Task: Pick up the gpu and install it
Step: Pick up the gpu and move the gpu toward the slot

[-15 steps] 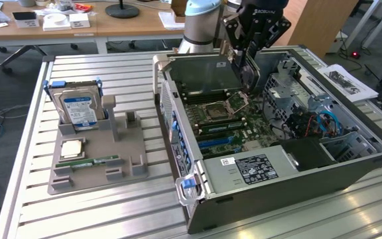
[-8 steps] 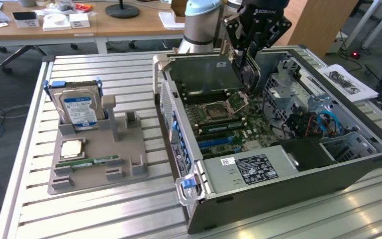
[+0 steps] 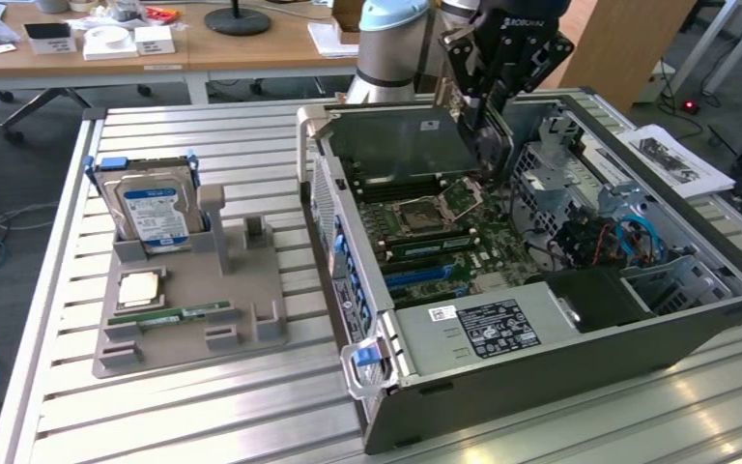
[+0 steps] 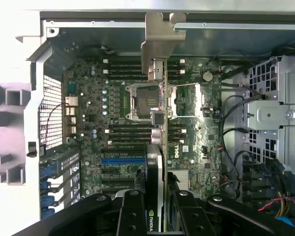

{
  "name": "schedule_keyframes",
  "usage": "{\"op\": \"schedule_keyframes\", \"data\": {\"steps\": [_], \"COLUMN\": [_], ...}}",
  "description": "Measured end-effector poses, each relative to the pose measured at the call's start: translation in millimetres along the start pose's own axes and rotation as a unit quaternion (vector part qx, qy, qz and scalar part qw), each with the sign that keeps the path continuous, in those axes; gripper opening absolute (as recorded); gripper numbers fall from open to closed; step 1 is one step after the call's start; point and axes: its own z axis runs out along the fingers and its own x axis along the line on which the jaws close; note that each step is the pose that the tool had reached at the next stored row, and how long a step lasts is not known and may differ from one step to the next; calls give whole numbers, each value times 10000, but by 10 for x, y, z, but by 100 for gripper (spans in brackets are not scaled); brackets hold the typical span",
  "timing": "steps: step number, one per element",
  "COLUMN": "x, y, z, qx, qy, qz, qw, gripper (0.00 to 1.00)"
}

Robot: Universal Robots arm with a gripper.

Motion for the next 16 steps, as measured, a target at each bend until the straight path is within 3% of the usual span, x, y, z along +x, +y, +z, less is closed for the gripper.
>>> {"op": "schedule_keyframes", "data": {"steps": [7,16], "x": [-91,-103], "y": [3,4], "z": [3,3], "qx": [0,0], "qy": [0,0], "qz": [0,0], "qw": [10000,10000], "gripper": [27,27]}}
